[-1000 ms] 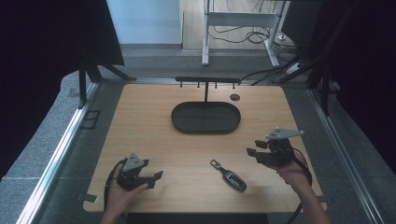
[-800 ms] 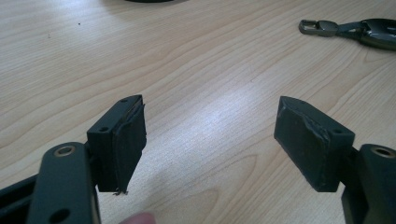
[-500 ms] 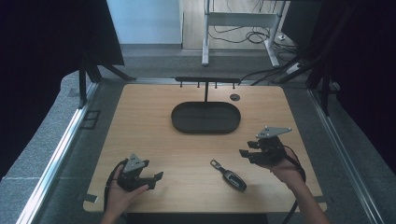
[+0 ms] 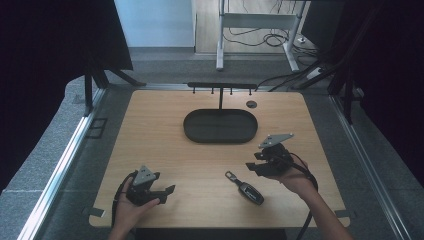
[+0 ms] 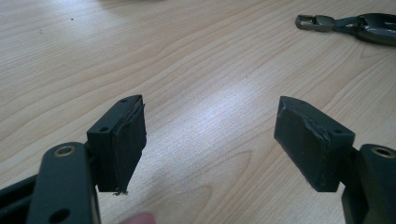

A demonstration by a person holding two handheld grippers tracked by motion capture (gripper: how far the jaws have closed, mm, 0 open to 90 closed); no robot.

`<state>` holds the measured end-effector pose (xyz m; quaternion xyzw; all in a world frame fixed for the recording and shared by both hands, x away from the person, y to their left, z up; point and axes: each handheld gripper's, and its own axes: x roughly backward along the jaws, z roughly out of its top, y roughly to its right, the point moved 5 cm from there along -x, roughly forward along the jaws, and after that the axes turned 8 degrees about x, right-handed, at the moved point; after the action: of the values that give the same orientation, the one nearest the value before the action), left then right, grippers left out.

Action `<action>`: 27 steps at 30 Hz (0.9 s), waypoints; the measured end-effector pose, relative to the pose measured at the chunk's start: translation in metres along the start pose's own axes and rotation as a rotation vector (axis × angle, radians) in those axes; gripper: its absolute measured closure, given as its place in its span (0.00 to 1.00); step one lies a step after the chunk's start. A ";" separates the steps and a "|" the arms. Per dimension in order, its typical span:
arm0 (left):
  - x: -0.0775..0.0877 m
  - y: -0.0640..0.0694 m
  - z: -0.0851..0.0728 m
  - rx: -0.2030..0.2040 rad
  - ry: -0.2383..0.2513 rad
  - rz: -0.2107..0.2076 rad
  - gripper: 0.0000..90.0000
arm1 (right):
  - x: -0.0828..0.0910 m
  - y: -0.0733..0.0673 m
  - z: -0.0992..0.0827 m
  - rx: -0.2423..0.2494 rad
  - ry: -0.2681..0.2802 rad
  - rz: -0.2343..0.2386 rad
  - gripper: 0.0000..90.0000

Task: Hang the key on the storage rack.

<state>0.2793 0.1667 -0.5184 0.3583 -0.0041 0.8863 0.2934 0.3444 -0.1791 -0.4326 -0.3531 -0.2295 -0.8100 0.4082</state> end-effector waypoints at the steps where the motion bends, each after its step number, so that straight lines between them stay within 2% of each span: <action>1: 0.000 0.000 0.000 0.000 0.000 0.000 0.28 | -0.001 -0.001 0.001 0.007 -0.008 0.003 0.56; 17: -0.003 0.002 -0.002 -0.005 -0.014 -0.001 0.28 | -0.020 -0.013 0.011 0.053 -0.068 0.048 0.56; 27: -0.005 0.003 -0.003 -0.008 -0.020 -0.003 0.28 | -0.032 -0.019 0.009 0.070 -0.126 0.077 0.56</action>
<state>0.2787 0.1623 -0.5232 0.3660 -0.0101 0.8821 0.2963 0.3459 -0.1464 -0.4528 -0.3975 -0.2690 -0.7615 0.4357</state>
